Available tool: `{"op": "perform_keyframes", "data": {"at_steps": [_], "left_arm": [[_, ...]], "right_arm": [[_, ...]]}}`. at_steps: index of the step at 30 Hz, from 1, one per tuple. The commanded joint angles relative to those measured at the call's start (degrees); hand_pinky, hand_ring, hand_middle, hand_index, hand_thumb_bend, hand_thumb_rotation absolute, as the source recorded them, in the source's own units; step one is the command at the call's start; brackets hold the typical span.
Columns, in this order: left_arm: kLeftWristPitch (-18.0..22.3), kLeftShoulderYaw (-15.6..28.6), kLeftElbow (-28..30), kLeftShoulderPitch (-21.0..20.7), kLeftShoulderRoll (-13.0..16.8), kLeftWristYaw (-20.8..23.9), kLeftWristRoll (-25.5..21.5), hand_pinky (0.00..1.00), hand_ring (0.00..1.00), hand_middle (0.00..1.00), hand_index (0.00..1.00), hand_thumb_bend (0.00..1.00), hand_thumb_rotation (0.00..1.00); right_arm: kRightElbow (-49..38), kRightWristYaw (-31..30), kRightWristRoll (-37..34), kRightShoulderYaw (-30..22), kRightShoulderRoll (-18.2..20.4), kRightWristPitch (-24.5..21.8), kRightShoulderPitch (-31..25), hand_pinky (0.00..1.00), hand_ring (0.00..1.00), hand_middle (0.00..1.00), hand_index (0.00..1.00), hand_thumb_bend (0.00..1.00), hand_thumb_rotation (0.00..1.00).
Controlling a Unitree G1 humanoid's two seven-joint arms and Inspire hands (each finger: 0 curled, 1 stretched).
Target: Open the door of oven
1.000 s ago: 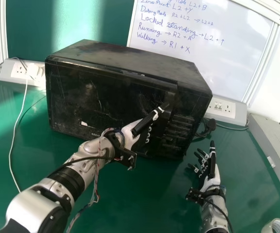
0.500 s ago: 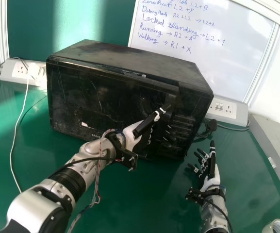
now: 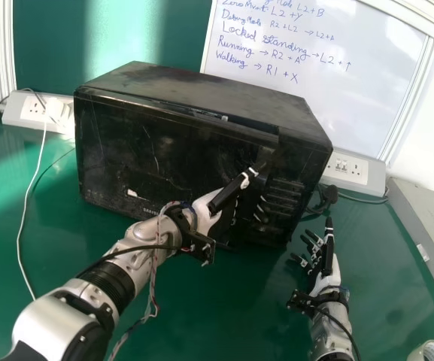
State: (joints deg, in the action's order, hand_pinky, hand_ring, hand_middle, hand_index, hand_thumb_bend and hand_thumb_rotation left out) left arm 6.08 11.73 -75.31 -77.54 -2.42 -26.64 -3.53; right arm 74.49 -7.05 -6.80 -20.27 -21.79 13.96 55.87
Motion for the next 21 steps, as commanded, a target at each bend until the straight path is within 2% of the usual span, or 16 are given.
{"op": "perform_keyframes", "data": {"at_steps": [1, 10, 18, 21], "left_arm": [[-0.1, -0.4, 0.0, -1.4, -2.4, -2.0, -0.2, 0.18, 0.22, 0.31, 0.38, 1.0, 0.76], [1.3, -0.9, 0.1, -0.6, -2.8, -1.9, 0.3, 0.12, 0.16, 0.23, 0.29, 1.0, 0.76], [5.4, -4.6, 0.8, 0.3, -3.3, 2.1, 3.6, 0.05, 0.09, 0.15, 0.18, 1.0, 0.85], [5.9, -4.7, 0.8, 0.7, -3.8, 3.5, 3.7, 0.04, 0.08, 0.13, 0.14, 1.0, 0.85]], "right_arm": [[1.8, -0.8, -0.3, -0.2, 2.2, -2.6, -1.1, 0.61, 0.74, 0.78, 0.76, 1.0, 0.88], [1.7, -1.0, -0.3, -0.4, 2.1, -2.7, -1.2, 0.63, 0.75, 0.79, 0.78, 0.98, 0.88], [1.7, -0.7, 0.0, -0.4, 2.2, -2.5, -1.2, 0.62, 0.75, 0.78, 0.77, 1.0, 0.88], [1.7, -0.5, -0.1, -0.4, 2.3, -2.6, -1.2, 0.64, 0.75, 0.78, 0.77, 0.99, 0.89]]}}
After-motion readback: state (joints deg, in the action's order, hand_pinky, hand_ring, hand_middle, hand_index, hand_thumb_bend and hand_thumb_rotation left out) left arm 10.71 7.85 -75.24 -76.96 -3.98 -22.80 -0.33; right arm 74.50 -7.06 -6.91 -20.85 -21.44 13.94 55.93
